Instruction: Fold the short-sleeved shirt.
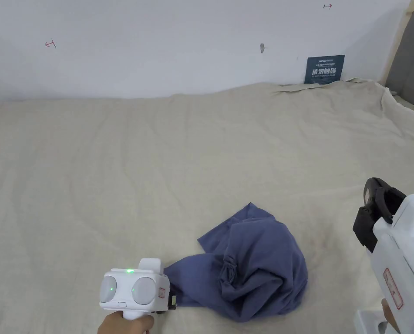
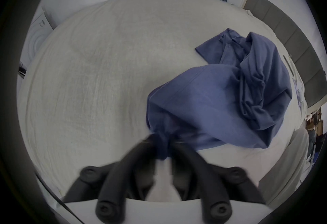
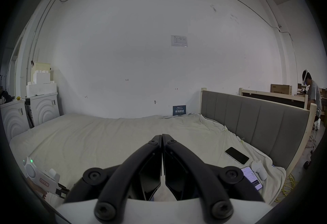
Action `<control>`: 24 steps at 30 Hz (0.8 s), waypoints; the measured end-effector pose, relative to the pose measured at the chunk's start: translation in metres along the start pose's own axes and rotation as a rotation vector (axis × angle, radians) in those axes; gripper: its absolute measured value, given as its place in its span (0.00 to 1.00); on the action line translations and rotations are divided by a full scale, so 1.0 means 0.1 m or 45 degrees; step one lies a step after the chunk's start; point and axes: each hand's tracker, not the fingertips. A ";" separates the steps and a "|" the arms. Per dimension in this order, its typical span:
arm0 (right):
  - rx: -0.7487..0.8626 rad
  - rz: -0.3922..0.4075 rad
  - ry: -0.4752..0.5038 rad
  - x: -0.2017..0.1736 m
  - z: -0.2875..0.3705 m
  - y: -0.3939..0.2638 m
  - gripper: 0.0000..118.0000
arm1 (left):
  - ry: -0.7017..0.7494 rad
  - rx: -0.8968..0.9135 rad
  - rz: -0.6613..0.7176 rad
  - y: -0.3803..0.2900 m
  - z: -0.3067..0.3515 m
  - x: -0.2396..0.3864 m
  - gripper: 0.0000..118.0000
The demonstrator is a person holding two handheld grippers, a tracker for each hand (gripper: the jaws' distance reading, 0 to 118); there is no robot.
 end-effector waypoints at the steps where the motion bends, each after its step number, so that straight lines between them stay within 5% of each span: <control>1: -0.005 -0.001 0.002 -0.02 -0.02 0.01 0.00 | -0.065 0.011 0.026 0.01 0.02 -0.02 0.02; 11: -0.189 0.056 0.135 -0.19 -0.73 -0.09 0.00 | -0.228 0.267 0.133 0.05 0.60 -0.24 0.00; 15: -0.427 0.049 0.255 -0.22 -1.42 -0.25 0.02 | -0.259 0.299 0.159 0.07 0.73 -0.32 0.00; 17: -0.561 -0.014 0.316 -0.20 -1.79 -0.40 0.29 | -0.265 0.307 0.162 0.07 0.75 -0.35 0.00; 19: -0.711 -0.022 0.336 -0.27 -2.15 -0.55 0.78 | -0.267 0.313 0.168 0.08 0.76 -0.36 0.00; 20: -0.763 -0.019 0.340 -0.25 -2.30 -0.65 0.88 | -0.270 0.315 0.170 0.08 0.76 -0.37 0.00; 24: -0.960 -0.039 0.340 -0.32 -2.83 -1.01 0.89 | -0.278 0.303 0.182 0.07 0.72 -0.42 0.00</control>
